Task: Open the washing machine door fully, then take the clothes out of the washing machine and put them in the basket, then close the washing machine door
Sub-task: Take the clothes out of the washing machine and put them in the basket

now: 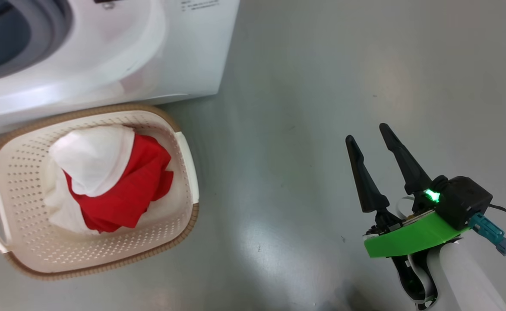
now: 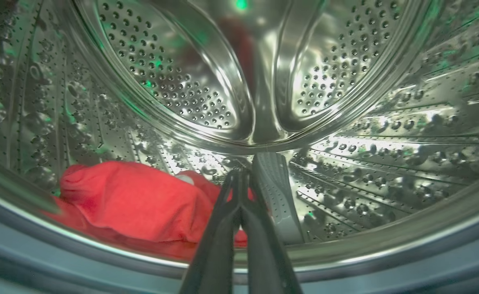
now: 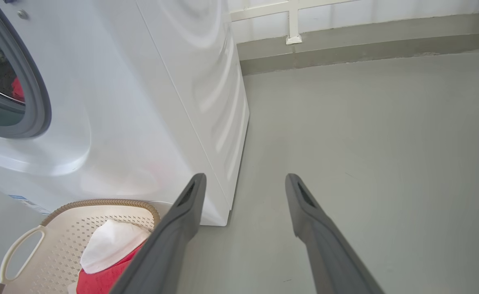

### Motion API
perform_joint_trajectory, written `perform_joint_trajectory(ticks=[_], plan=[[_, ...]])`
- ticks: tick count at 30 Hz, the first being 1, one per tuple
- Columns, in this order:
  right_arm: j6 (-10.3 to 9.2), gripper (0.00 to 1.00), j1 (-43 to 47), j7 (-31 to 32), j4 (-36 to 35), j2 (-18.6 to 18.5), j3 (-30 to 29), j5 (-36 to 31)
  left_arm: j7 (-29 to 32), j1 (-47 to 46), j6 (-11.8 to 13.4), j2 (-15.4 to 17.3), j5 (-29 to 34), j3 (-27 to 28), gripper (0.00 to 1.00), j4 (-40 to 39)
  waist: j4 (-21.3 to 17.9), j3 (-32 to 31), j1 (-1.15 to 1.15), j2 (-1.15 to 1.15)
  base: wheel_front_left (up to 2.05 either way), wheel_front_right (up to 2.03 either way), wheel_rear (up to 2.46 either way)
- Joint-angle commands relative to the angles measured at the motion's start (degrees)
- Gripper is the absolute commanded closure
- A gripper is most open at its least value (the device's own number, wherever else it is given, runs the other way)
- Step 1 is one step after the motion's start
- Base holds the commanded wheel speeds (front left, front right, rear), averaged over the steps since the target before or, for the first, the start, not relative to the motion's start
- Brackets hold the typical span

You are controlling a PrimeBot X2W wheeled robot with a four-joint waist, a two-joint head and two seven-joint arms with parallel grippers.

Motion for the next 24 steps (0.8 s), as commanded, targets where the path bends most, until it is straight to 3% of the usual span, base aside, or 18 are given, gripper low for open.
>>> perform_joint_trajectory(ticks=[1, 12, 24], plan=[[0.36, 0.0, 0.7, -0.4, -1.0, 0.0, 0.7, -0.9, -0.2, 2.2, -0.6, 2.4, -0.6, 1.5, 1.0, -2.3, 0.6, -0.7, 0.0, 0.0, 0.0, 0.0, 0.0], [0.36, 0.0, 1.8, -0.4, 0.0, 0.0, 0.0, -1.6, -0.2, 10.9, -2.4, -3.2, -1.4, 6.6, 1.0, -10.8, 2.6, -5.1, 0.0, 0.0, 0.0, 0.0, 0.0], [0.36, 0.0, 4.0, -0.4, 0.9, 0.0, -1.6, -2.9, -0.2, 23.5, -2.5, -6.9, -5.2, 4.1, 1.0, -20.2, 4.7, -10.8, 0.0, 0.0, 0.0, 0.0, 0.0]])
